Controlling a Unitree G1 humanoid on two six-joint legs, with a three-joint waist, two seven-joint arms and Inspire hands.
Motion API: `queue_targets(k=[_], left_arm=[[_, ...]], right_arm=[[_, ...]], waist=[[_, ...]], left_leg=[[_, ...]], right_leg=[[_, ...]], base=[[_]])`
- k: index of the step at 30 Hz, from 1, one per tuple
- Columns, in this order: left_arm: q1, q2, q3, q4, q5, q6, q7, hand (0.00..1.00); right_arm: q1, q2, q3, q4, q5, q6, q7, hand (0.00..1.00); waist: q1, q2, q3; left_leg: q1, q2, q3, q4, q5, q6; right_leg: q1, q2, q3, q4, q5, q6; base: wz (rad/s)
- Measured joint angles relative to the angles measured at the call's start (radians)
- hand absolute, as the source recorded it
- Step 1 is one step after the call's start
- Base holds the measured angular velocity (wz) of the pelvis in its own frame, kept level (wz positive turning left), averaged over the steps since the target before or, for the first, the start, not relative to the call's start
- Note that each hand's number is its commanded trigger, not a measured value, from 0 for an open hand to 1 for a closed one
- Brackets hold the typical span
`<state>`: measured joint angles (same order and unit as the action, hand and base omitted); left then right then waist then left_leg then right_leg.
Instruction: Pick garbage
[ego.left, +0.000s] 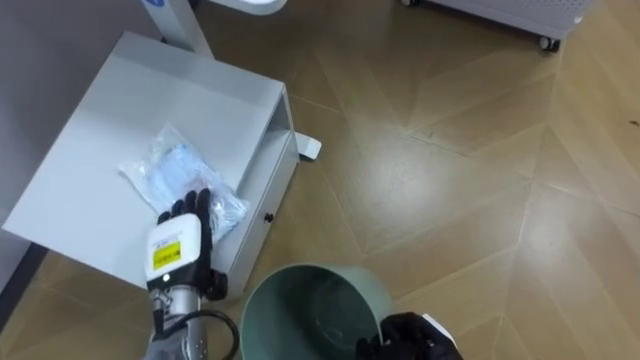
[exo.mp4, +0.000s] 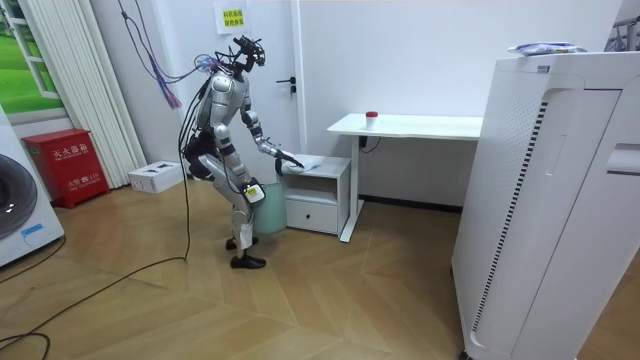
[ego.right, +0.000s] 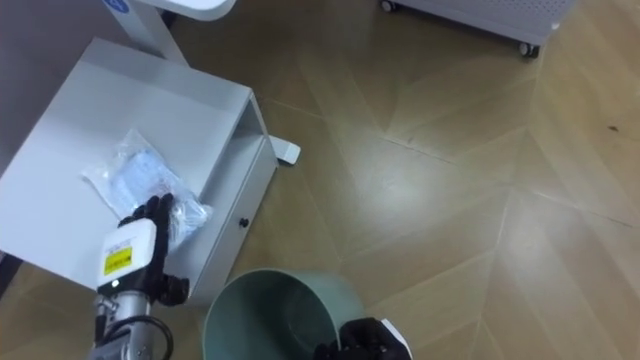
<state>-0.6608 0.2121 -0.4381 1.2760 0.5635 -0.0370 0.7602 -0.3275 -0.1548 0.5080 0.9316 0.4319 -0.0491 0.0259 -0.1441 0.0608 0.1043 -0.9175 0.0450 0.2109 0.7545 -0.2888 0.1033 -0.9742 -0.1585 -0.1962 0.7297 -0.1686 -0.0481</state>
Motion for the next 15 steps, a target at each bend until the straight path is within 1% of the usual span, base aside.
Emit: queue_targets(k=[1, 3, 4, 8, 10, 15], left_arm=[[-0.003, 0.001, -0.003, 0.000, 0.011, 0.001, -0.012, 1.00], [0.000, -0.005, -0.005, -0.011, 0.031, 0.001, 0.003, 1.00], [-0.002, -0.003, -0.006, -0.020, 0.043, 0.004, 0.004, 1.00], [-0.020, 0.003, -0.007, -0.022, 0.079, 0.033, -0.007, 1.00], [-0.023, 0.004, -0.007, -0.022, 0.101, 0.038, -0.008, 1.00], [-0.023, 0.004, -0.008, -0.021, 0.103, 0.041, -0.008, 1.00]], right_arm=[[-0.001, 0.000, 0.000, 0.000, 0.000, 0.004, 0.000, 1.00], [-0.002, -0.002, 0.000, 0.000, 0.000, 0.008, 0.002, 1.00], [-0.002, -0.003, 0.000, 0.000, -0.001, 0.010, 0.002, 1.00], [-0.006, -0.005, 0.000, 0.000, -0.001, 0.018, 0.011, 1.00], [-0.007, -0.005, 0.000, 0.000, -0.001, 0.020, 0.012, 1.00], [-0.007, -0.006, 0.000, -0.005, 0.001, 0.029, 0.012, 1.00]], waist=[[0.000, 0.000, -0.0002], [0.003, 0.000, -0.0002], [0.007, 0.000, -0.0002], [0.007, 0.000, -0.0002], [0.006, 0.000, -0.0001], [0.006, 0.000, -0.0001]], left_leg=[[0.000, 0.000, 0.000, 0.000, 0.000, 0.000], [0.001, 0.000, 0.000, 0.000, 0.000, 0.000], [0.001, 0.000, 0.000, 0.000, 0.000, 0.000], [0.001, 0.000, 0.000, -0.001, 0.000, 0.000], [0.001, 0.000, 0.001, -0.001, 0.000, 0.000], [0.005, 0.000, 0.001, -0.010, 0.000, 0.000]], right_leg=[[0.000, 0.000, 0.000, 0.000, 0.000, 0.000], [0.001, 0.000, 0.000, 0.000, 0.000, 0.000], [0.001, 0.000, 0.000, 0.000, 0.000, 0.000], [0.001, 0.000, 0.000, -0.002, 0.000, 0.000], [0.001, 0.001, 0.000, -0.002, 0.000, 0.000], [0.004, 0.001, -0.001, -0.009, 0.000, 0.000]], base=[[0.00], [0.00], [0.00], [0.00], [0.00], [0.00]])
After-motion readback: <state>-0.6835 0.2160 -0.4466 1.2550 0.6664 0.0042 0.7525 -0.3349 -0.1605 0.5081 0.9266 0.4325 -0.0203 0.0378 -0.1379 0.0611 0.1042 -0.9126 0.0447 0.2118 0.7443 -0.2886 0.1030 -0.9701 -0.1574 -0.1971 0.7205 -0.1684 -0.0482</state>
